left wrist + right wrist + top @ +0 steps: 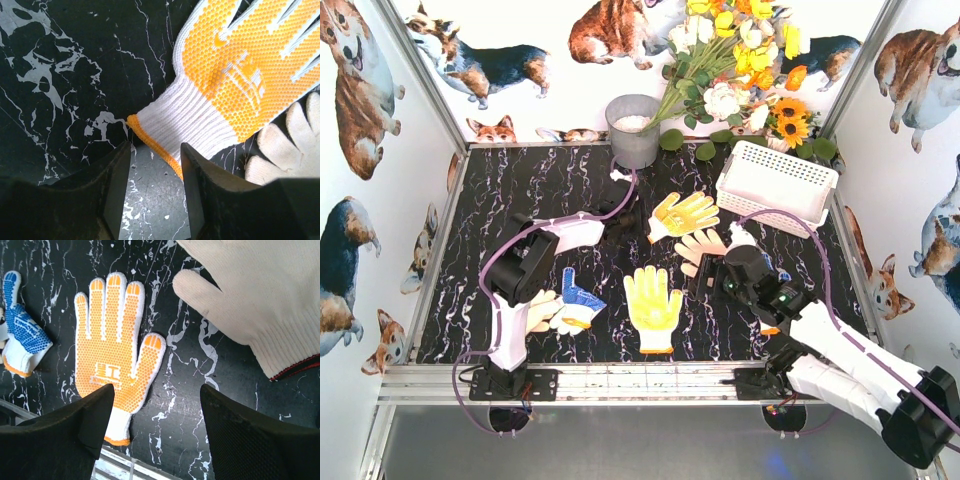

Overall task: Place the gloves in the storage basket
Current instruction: Move the glove to the center of the board.

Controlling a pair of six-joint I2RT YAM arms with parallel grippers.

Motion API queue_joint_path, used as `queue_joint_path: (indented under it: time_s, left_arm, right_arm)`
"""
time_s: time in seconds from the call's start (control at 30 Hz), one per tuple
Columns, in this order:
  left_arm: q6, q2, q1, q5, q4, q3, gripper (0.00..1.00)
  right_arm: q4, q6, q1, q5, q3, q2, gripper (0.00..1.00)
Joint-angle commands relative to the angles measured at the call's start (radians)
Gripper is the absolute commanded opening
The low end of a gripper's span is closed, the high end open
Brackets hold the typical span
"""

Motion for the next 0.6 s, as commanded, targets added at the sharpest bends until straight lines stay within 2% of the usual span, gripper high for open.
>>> queue_joint_path:
  time_s: [0.0,0.23,0.37,0.57]
  left_arm:
    - [-0.016,0.031,0.009,0.004,0.027,0.029,0.37]
    - [-0.012,0.040,0.009,-0.012,0.029,0.032,0.25]
    - [-0.010,0.053,0.009,-0.008,0.031,0.044,0.12]
    - [0.005,0.020,0.010,-0.043,0.030,0.024,0.00]
  right_arm:
    - [0.029,-0.017,-0.010,0.004,-0.017,-0.043,0.72]
    - [0.013,-0.003,-0.016,0.007,-0.032,-0.078,0.72]
    - [-0.005,0.003,-0.017,0.007,-0.037,-0.093,0.72]
    - [-0.029,0.016,-0.018,0.013,-0.043,-0.114,0.72]
